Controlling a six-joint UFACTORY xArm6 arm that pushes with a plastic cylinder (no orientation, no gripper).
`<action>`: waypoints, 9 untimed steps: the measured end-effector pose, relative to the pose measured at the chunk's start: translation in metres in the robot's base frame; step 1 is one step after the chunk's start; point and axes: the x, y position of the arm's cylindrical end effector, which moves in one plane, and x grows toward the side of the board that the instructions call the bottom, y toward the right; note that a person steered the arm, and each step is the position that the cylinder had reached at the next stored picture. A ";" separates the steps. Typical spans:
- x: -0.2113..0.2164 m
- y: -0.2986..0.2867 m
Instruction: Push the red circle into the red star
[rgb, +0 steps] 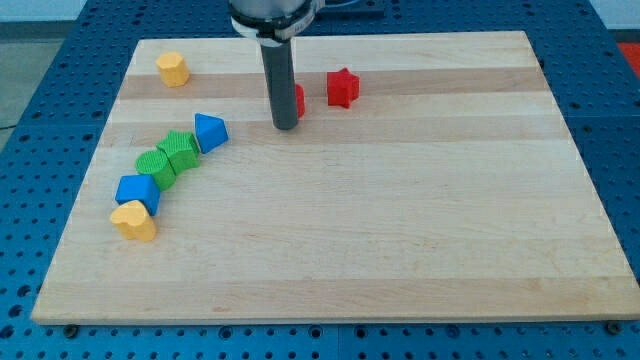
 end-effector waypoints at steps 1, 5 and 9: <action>-0.019 0.000; -0.076 -0.034; -0.066 0.010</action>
